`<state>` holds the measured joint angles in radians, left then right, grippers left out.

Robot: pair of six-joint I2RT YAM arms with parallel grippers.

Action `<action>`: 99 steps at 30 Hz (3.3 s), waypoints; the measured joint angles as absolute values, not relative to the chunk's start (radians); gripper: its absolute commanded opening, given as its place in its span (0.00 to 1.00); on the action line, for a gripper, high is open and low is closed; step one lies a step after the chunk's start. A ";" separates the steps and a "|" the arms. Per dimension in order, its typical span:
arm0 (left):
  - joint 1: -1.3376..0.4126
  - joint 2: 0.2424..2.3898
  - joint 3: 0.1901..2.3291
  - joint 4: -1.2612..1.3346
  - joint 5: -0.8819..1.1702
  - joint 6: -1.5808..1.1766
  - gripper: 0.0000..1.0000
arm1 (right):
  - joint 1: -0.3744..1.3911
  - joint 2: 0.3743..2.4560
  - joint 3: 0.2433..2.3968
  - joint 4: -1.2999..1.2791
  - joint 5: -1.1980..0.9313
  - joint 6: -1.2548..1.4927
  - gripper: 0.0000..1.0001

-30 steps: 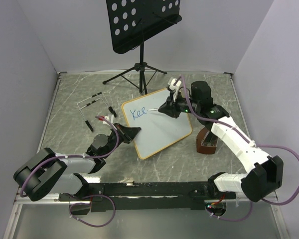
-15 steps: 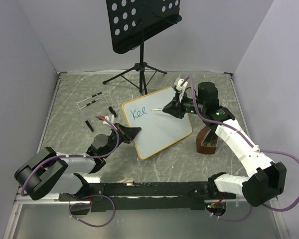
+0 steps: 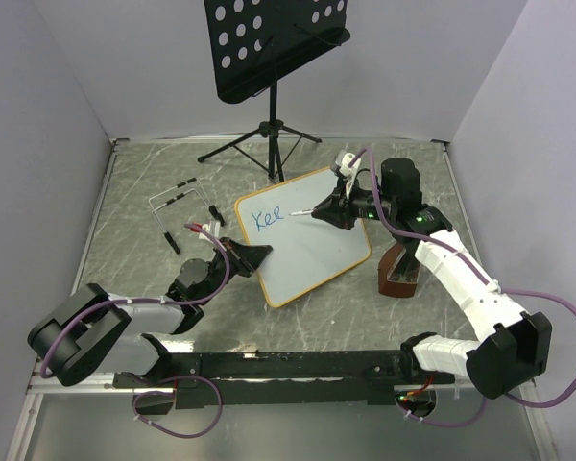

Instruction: Write a sentence on the whiteboard

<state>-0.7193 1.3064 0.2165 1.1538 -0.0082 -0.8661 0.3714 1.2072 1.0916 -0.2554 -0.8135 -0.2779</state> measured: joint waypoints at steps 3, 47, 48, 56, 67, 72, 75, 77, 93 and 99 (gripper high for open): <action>-0.719 1.307 0.216 1.154 -0.008 -0.866 0.01 | 0.371 1.209 1.092 -0.255 -0.817 -0.278 0.00; -0.719 1.291 0.231 1.121 0.003 -0.851 0.01 | 0.371 1.364 1.093 -0.097 -0.752 -0.250 0.00; -0.719 1.291 0.231 1.121 0.003 -0.851 0.01 | 0.371 1.366 1.093 -0.097 -0.752 -0.250 0.00; -0.717 1.291 0.231 1.117 0.002 -0.859 0.01 | 0.375 1.380 1.094 -0.091 -0.753 -0.244 0.00; -0.717 1.291 0.231 1.116 0.001 -0.860 0.01 | 0.375 1.375 1.092 -0.109 -0.754 -0.268 0.00; -0.717 1.291 0.231 1.116 0.000 -0.860 0.01 | 0.375 1.358 1.066 -0.141 -0.767 -0.287 0.00; -0.717 1.291 0.231 1.114 -0.002 -0.861 0.01 | 0.377 1.340 1.039 -0.160 -0.776 -0.301 0.00; -0.717 1.291 0.231 1.114 -0.002 -0.862 0.01 | 0.379 1.321 1.015 -0.179 -0.779 -0.310 0.00; -0.717 1.293 0.231 1.123 0.003 -0.858 0.01 | 0.388 1.284 1.056 -0.204 -0.768 -0.285 0.00; -0.717 1.294 0.231 1.124 0.003 -0.858 0.01 | 0.388 1.338 1.125 -0.165 -0.757 -0.267 0.00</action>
